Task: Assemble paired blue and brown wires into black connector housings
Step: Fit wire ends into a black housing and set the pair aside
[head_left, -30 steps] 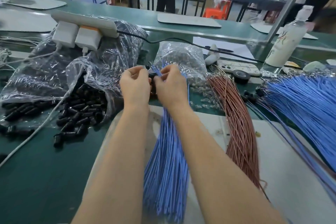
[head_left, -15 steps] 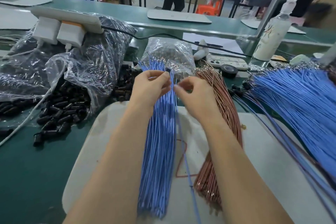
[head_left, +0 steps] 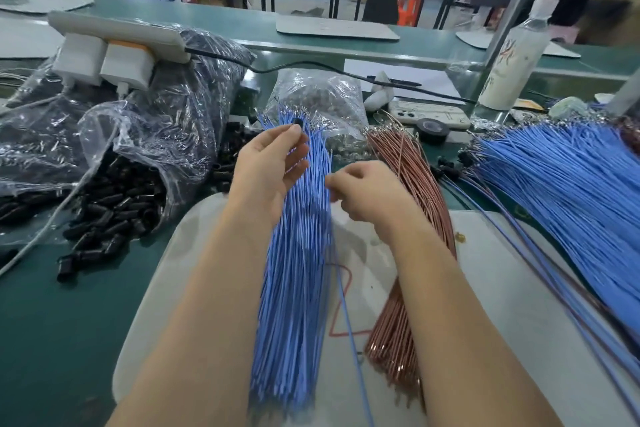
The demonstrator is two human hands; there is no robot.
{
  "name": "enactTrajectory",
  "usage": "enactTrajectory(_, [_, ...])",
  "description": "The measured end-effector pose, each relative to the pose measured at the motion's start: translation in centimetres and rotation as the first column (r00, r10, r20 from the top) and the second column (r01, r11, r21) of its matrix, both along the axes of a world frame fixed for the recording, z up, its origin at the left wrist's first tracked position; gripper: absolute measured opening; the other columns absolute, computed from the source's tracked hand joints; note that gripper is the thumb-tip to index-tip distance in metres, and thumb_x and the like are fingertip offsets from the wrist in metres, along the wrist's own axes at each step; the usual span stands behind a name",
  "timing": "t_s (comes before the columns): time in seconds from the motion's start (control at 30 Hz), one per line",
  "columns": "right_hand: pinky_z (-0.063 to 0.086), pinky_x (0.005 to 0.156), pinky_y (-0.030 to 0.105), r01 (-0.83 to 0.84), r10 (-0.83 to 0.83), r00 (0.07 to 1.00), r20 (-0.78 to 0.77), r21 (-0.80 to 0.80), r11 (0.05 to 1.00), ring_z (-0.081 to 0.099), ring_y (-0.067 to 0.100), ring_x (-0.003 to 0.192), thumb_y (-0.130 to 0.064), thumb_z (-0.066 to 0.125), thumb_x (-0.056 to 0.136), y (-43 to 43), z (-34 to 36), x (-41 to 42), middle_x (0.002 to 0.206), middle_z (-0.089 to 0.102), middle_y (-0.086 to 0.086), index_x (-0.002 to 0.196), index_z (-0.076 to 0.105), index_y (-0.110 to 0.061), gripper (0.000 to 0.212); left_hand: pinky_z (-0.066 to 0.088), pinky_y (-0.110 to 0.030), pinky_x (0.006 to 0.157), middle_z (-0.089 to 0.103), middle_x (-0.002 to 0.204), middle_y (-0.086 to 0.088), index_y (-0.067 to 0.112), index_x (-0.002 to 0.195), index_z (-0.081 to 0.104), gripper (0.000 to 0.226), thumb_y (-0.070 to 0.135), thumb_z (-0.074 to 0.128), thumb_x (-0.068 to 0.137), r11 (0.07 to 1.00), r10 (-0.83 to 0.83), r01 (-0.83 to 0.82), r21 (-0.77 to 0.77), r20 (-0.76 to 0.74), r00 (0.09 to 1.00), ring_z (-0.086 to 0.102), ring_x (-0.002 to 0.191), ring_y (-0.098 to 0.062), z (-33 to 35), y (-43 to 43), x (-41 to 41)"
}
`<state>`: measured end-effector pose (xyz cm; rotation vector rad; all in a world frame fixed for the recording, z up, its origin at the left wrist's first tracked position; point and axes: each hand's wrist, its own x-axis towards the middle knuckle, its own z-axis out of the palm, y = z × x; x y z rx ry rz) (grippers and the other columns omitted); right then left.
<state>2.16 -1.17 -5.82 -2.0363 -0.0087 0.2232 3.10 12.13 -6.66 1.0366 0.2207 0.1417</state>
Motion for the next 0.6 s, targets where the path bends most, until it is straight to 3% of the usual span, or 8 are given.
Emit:
enactTrajectory(0.07, [0.030, 0.039, 0.016, 0.049, -0.025, 0.998, -0.062, 0.419, 0.907, 0.037, 0.007, 0.042, -0.001, 0.053, 0.089, -0.6, 0.6, 0.1, 0.063, 0.060, 0.003, 0.078, 0.058, 0.000, 0.012, 0.052, -0.020, 0.066, 0.070, 0.076, 0.007, 0.018, 0.085, 0.063, 0.008, 0.014, 0.059, 0.091, 0.999, -0.040, 0.040, -0.017, 0.012, 0.999, 0.064, 0.073, -0.006, 0.1, 0.1, -0.2])
enactTrajectory(0.17, [0.034, 0.037, 0.013, 0.151, -0.192, 0.981, -0.042, 0.786, 0.600, 0.043, 0.004, 0.042, -0.002, 0.050, 0.092, -2.0, 1.0, 0.6, 0.058, 0.059, -0.001, 0.082, 0.053, -0.004, 0.011, 0.053, -0.028, 0.080, 0.071, 0.095, 0.003, 0.018, 0.091, 0.061, 0.004, 0.016, 0.058, 0.090, 0.969, -0.246, 0.246, -0.013, 0.026, 0.969, 0.066, 0.091, -0.012, 0.4, 0.0, -0.4])
enactTrajectory(0.23, [0.042, 0.040, 0.014, 0.238, -0.365, 0.929, -0.067, 0.862, 0.447, 0.050, 0.004, 0.043, -0.006, 0.050, 0.095, -2.8, 0.9, 1.0, 0.058, 0.060, -0.001, 0.088, 0.053, -0.007, 0.008, 0.056, -0.037, 0.085, 0.070, 0.105, -0.002, 0.014, 0.096, 0.061, 0.010, 0.017, 0.058, 0.087, 0.906, -0.422, 0.421, 0.034, 0.029, 0.906, 0.067, 0.098, -0.018, 0.5, -0.4, -0.8])
enactTrajectory(0.37, [0.037, 0.037, 0.014, 0.293, -0.477, 0.874, -0.095, 0.885, 0.361, 0.043, 0.005, 0.039, -0.004, 0.046, 0.097, -3.2, 1.0, 1.5, 0.065, 0.056, 0.004, 0.084, 0.050, -0.009, 0.014, 0.059, -0.037, 0.078, 0.070, 0.106, -0.010, 0.006, 0.109, 0.050, 0.031, 0.017, 0.058, 0.082, 0.758, -0.653, 0.650, 0.057, 0.053, 0.756, 0.069, 0.093, -0.026, 0.7, -1.2, -1.6])
enactTrajectory(0.43, [0.029, 0.035, 0.013, 0.182, -0.315, 0.946, -0.074, 0.926, 0.330, 0.036, 0.003, 0.037, -0.006, 0.045, 0.096, -3.6, 1.4, 1.3, 0.061, 0.055, 0.001, 0.078, 0.048, -0.010, 0.019, 0.058, -0.030, 0.070, 0.069, 0.111, -0.012, 0.008, 0.105, 0.052, 0.025, 0.018, 0.057, 0.083, 0.711, -0.701, 0.702, 0.028, 0.111, 0.705, 0.070, 0.091, -0.025, 1.0, -1.1, -1.8])
enactTrajectory(0.5, [0.028, 0.034, 0.012, -0.015, 0.034, 0.999, 0.007, 0.970, 0.243, 0.032, 0.002, 0.037, -0.011, 0.045, 0.092, -4.1, 1.7, 0.7, 0.059, 0.052, -0.003, 0.080, 0.048, -0.010, 0.012, 0.057, -0.027, 0.069, 0.069, 0.111, -0.012, 0.011, 0.101, 0.057, 0.019, 0.020, 0.058, 0.084, 0.693, -0.712, 0.721, 0.010, 0.164, 0.683, 0.070, 0.092, -0.023, 1.1, -0.8, -1.9])
enactTrajectory(0.57, [0.030, 0.035, 0.013, -0.139, 0.364, 0.924, 0.121, 0.990, 0.023, 0.028, 0.004, 0.038, -0.009, 0.051, 0.087, -4.5, 2.0, -0.1, 0.061, 0.053, 0.001, 0.090, 0.053, -0.004, 0.006, 0.056, -0.027, 0.072, 0.069, 0.108, -0.007, 0.014, 0.099, 0.062, 0.019, 0.023, 0.060, 0.082, 0.719, -0.686, 0.695, 0.011, 0.169, 0.708, 0.069, 0.093, -0.020, 1.2, -0.7, -1.8])
enactTrajectory(0.6, [0.031, 0.036, 0.014, -0.147, 0.434, 0.889, 0.143, 0.989, -0.024, 0.027, 0.005, 0.038, -0.006, 0.055, 0.086, -4.5, 2.1, -0.3, 0.062, 0.055, 0.003, 0.094, 0.056, 0.000, 0.010, 0.056, -0.027, 0.072, 0.069, 0.106, -0.004, 0.015, 0.098, 0.063, 0.018, 0.024, 0.060, 0.082, 0.752, -0.653, 0.658, 0.016, 0.151, 0.742, 0.068, 0.091, -0.017, 1.1, -0.8, -1.6])
